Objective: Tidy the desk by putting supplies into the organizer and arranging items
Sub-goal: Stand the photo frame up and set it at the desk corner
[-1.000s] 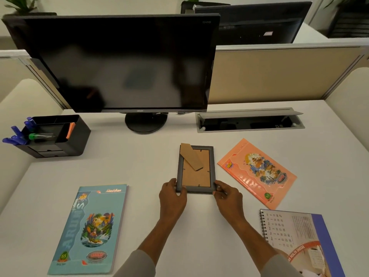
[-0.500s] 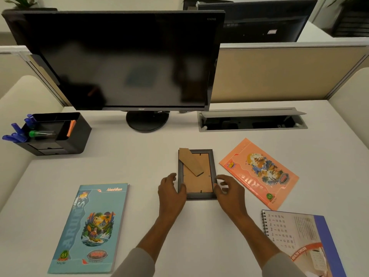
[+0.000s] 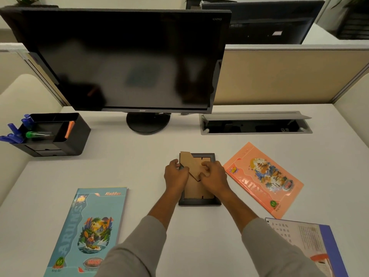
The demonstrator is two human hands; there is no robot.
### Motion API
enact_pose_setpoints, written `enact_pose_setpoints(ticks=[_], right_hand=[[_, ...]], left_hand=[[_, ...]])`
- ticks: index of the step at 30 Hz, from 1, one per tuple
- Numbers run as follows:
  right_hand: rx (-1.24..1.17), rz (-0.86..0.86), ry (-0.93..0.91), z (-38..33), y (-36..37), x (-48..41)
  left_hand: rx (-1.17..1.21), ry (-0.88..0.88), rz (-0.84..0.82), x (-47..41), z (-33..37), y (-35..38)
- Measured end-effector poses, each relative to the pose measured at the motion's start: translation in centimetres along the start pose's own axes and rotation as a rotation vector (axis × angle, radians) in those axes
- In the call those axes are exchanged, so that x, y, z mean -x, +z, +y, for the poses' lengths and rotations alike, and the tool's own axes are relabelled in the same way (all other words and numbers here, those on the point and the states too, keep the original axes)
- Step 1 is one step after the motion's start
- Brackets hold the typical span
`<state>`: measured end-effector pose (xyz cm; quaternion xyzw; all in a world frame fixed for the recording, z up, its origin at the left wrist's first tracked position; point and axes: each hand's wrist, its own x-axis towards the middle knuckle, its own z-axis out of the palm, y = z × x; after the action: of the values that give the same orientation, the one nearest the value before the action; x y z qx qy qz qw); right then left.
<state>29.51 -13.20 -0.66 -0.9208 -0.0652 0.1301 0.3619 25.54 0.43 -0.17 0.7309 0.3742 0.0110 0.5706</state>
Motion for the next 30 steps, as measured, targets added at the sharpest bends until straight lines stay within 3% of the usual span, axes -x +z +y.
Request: enact_pose_setpoints(ticks=[4,11,19,30], right_hand=[[0.007,-0.047,-0.015,0.2,0.0,-0.1],[-0.21,-0.064,-0.013,0.9,-0.9,-0.2],[-0.288,-0.101,0.009,1.2,-1.3,-0.3],[-0.322,-0.125,-0.025,1.2,-1.4,-0.1]], left_hand=[[0.074,-0.031,-0.015,-0.2,-0.1,0.1],[0.344,-0.076,-0.055,0.0,-0.2,0.1],[0.205,0.115,-0.131,1.5,-1.3,0.4],[0.11,0.183,-0.154,1.8,-2.0,0.4]])
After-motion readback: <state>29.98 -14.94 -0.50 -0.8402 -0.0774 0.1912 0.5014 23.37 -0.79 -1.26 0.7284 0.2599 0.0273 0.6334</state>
